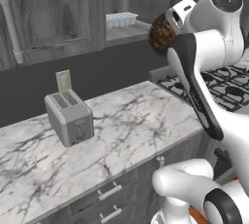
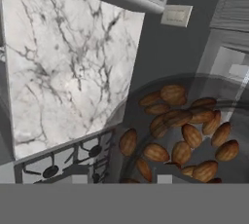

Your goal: Pick the jar and jar from the dining table and place them in the open cabinet. Close the cabinet after placing the objects.

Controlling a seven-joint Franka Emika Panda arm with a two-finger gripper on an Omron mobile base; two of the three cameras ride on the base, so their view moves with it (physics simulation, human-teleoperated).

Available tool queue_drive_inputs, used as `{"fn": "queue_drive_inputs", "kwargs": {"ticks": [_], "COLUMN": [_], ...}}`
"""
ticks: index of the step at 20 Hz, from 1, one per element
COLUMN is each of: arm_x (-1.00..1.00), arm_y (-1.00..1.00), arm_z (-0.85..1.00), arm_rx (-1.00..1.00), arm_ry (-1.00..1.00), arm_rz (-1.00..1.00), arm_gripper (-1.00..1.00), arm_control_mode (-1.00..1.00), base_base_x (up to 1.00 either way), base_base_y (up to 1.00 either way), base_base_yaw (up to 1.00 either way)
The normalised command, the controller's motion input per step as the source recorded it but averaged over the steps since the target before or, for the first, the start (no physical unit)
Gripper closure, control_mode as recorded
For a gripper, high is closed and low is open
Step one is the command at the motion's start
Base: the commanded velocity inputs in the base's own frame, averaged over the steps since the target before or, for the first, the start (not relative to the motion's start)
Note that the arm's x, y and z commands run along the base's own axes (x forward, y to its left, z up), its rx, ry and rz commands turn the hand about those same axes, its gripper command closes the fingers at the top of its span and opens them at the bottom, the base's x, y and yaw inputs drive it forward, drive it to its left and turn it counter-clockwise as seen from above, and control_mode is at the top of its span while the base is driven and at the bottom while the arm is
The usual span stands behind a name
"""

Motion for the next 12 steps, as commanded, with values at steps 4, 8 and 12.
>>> {"fn": "queue_drive_inputs", "kwargs": {"ticks": [4, 8, 12], "arm_x": [0.43, 0.61, 0.60], "arm_y": [-0.03, 0.00, 0.00], "arm_z": [0.24, 0.19, 0.09], "arm_rx": [0.01, 0.00, 0.00], "arm_ry": [0.00, 0.00, 0.00], "arm_rz": [0.00, 0.00, 0.00], "arm_gripper": [1.00, 1.00, 1.00], "arm_control_mode": [-1.00, -1.00, -1.00], "base_base_x": [0.00, 0.00, 0.00], "base_base_y": [0.00, 0.00, 0.00], "base_base_yaw": [0.00, 0.00, 0.00]}}
